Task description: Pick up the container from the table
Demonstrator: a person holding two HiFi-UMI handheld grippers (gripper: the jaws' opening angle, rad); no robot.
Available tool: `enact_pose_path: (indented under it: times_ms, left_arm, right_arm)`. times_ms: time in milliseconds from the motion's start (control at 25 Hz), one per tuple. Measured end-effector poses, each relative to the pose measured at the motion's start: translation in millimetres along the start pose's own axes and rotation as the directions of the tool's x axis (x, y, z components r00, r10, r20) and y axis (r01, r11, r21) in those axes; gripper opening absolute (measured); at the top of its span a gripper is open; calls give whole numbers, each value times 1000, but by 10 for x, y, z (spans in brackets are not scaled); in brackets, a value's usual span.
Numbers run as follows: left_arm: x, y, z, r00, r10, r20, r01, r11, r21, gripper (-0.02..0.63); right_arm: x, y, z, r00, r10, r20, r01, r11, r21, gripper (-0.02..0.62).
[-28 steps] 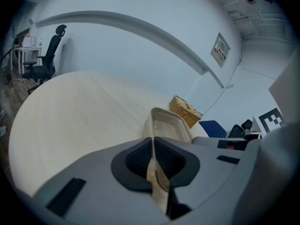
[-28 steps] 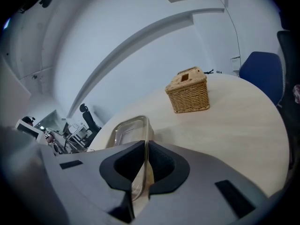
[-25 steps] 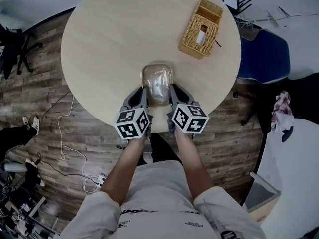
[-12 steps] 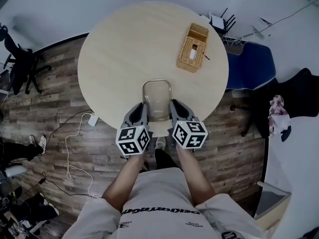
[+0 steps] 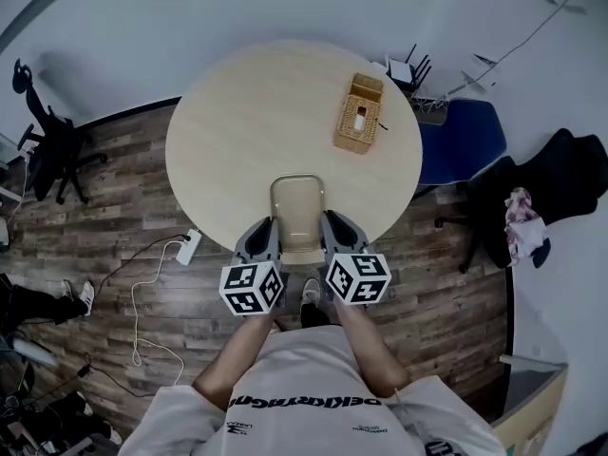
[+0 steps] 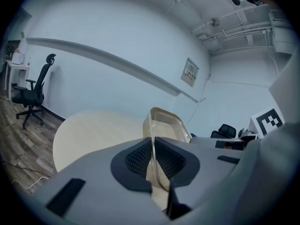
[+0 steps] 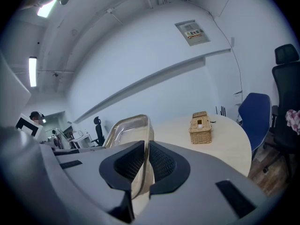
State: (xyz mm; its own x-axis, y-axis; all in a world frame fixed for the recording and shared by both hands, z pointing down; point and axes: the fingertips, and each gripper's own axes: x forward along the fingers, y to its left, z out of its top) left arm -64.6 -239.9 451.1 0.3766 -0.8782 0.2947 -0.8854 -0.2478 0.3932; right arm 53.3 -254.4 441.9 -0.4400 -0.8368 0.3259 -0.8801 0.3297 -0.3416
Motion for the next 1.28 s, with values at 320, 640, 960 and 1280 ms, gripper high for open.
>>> enact_pose_path:
  times_ms: [320, 640, 960, 1280]
  left_arm:
    - [-439, -138, 214, 997, -26, 74, 21, 998, 63, 35]
    - [-694, -179, 396, 989, -45, 139, 33, 995, 92, 35]
    - [-760, -245, 487, 983, -66, 171, 43, 990, 133, 35]
    - [-793, -237, 544, 980, -62, 188, 35, 989, 145, 35]
  right_arm:
    - [-357, 329, 160, 997, 15, 72, -11, 998, -63, 63]
    - [-529, 556, 283, 990, 41, 134, -28, 995, -93, 63]
    - [-600, 601, 357, 986, 43, 164, -23, 993, -120, 63]
    - [-604, 649, 390, 983, 53, 175, -30, 991, -133, 64]
